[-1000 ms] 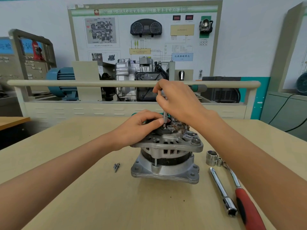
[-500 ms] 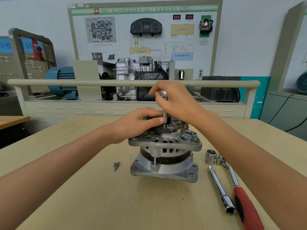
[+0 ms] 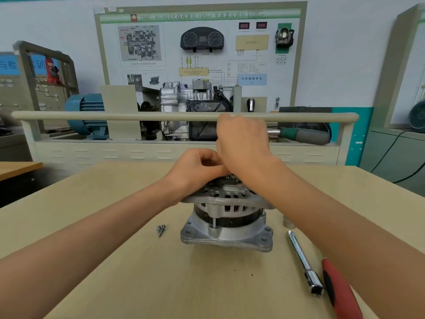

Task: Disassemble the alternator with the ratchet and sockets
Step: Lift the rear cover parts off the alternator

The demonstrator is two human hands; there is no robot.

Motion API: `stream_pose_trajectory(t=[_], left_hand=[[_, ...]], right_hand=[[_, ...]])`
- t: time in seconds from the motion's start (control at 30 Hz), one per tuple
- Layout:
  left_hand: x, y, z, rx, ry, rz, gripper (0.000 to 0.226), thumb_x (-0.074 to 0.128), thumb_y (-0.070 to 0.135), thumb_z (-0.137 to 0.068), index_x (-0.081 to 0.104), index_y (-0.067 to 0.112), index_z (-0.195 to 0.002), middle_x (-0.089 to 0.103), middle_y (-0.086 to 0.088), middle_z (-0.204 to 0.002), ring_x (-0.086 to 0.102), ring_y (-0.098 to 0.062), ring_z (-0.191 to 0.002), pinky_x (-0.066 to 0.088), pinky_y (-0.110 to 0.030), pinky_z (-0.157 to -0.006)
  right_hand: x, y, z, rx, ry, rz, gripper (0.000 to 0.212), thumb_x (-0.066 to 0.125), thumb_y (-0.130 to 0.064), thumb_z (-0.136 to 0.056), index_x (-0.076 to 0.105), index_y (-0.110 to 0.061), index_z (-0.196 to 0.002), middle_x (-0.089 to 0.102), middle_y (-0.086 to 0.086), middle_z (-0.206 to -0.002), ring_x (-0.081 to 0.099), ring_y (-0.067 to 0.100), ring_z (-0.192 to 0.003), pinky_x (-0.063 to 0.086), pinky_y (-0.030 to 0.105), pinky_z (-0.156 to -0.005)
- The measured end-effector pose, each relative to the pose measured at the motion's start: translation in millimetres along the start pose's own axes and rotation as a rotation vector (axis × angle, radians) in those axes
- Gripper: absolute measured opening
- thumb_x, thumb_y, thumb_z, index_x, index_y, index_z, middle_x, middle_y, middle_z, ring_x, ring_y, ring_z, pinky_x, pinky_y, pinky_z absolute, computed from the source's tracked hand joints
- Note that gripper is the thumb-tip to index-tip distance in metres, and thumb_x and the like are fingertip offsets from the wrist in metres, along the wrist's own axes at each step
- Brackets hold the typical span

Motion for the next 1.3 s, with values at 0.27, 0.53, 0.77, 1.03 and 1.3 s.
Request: stream_pose_trajectory(t=[0.27, 0.53, 0.77, 1.03, 1.3], left_hand=[[9.0, 4.0, 2.0, 0.008, -0.239, 0.049, 0.021, 0.060, 0.011, -0.091, 0.070, 0.011, -0.109, 0.073, 0.002, -0.103, 0.066, -0.001, -0.097, 0.047, -0.009, -0.083], [-5.8, 6.4, -2.7, -0.053, 0.133, 0.013, 0.018, 0.077, 0.005, -0.071, 0.063, 0.013, -0.078, 0.065, 0.002, -0.069, 0.059, -0.006, -0.064, 0.047, -0.015, -0.064], [8.2, 11.3, 2.9, -0.004, -0.175, 0.024, 0.022, 0.061, 0.006, -0.089, 0.067, 0.011, -0.109, 0.072, 0.002, -0.106, 0.064, 0.001, -0.100, 0.047, -0.012, -0.091], [-3.3, 10.8, 0.1, -0.019, -0.082, 0.115, 0.016, 0.073, 0.001, -0.077, 0.072, 0.008, -0.091, 0.075, -0.002, -0.087, 0.070, -0.008, -0.084, 0.052, -0.015, -0.081], [3.5, 19.8, -1.7, 0.024, 0.053, -0.118, 0.021, 0.070, 0.011, -0.078, 0.063, 0.008, -0.097, 0.068, -0.008, -0.087, 0.062, -0.016, -0.084, 0.049, -0.034, -0.081]], right_hand=[[5.9, -5.3, 0.1, -0.290, -0.060, -0.474, 0.016, 0.055, -0.024, -0.091, 0.043, -0.018, -0.084, 0.040, -0.013, -0.067, 0.043, 0.013, -0.071, 0.021, 0.025, -0.060], [-4.0, -13.0, -3.8, -0.130, 0.033, 0.094, 0.011, 0.047, -0.017, -0.089, 0.042, -0.016, -0.079, 0.030, -0.003, -0.055, 0.028, 0.015, -0.044, 0.017, 0.025, -0.042], [-2.5, -1.9, 0.0, -0.194, 0.038, 0.025, 0.016, 0.040, -0.023, -0.096, 0.048, -0.010, -0.102, 0.028, -0.004, -0.060, 0.039, 0.021, -0.060, 0.017, 0.030, -0.043], [-2.0, -11.8, 0.0, -0.228, -0.032, -0.066, 0.017, 0.039, -0.022, -0.096, 0.049, -0.010, -0.102, 0.040, 0.001, -0.071, 0.044, 0.024, -0.068, 0.031, 0.033, -0.056], [1.8, -2.6, -4.5, -0.059, -0.143, 0.143, 0.015, 0.049, -0.009, -0.089, 0.055, -0.010, -0.103, 0.031, 0.000, -0.061, 0.038, 0.018, -0.057, 0.022, 0.025, -0.044]])
Point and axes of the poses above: each hand's wrist, its own z-axis away from the middle knuckle, its own x-axis out of the palm, y = z × x, the point moved 10 cm from there along -z, towards the middle knuckle
